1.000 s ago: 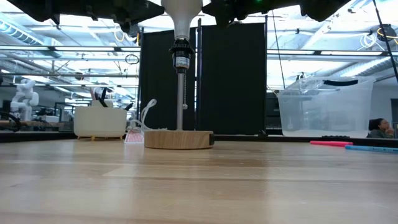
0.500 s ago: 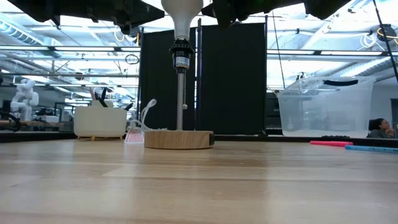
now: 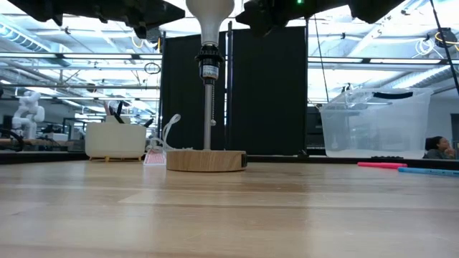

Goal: Screw lightbulb
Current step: Insert the lightbulb into the desk lamp

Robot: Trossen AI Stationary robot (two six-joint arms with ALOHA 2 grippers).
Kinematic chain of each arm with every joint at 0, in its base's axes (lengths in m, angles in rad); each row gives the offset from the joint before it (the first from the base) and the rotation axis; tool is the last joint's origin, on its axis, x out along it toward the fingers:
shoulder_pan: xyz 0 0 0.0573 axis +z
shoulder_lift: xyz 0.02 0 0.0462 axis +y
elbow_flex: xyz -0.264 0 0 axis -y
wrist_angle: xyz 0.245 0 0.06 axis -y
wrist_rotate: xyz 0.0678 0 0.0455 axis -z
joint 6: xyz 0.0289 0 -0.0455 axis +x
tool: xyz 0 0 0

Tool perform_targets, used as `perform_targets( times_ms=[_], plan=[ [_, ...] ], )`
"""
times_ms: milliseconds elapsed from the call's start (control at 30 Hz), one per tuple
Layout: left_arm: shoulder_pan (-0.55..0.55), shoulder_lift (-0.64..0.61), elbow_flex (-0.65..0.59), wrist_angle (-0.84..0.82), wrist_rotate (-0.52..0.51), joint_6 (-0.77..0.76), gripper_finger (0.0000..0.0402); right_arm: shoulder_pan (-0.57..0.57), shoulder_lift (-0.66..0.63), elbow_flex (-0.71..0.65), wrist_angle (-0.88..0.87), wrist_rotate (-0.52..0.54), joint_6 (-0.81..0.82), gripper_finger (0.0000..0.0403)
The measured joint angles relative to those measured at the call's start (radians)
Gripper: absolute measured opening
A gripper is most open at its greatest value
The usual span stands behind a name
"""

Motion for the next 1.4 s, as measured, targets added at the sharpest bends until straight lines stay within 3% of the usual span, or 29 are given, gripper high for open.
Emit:
perform_targets(
  times_ms=[433,733,1100,1400],
  plan=[
    [-0.076,-0.044,0.000,0.043,-0.023,0.027,0.0000,-0.052,0.000,0.025,0.068,-0.042,-0.062,0.0000],
    [-0.071,-0.044,0.000,0.057,-0.024,0.025,0.0000,-0.065,0.000,0.099,-0.073,-0.045,-0.058,0.0000],
    [-0.032,-0.044,0.000,0.062,-0.020,0.002,0.0000,-0.066,0.000,0.099,-0.090,-0.068,-0.054,0.0000],
    [0.001,-0.041,0.000,0.061,0.043,-0.021,0.0000,-0.064,0.000,0.099,-0.096,-0.063,-0.050,0.0000]
  ],
)
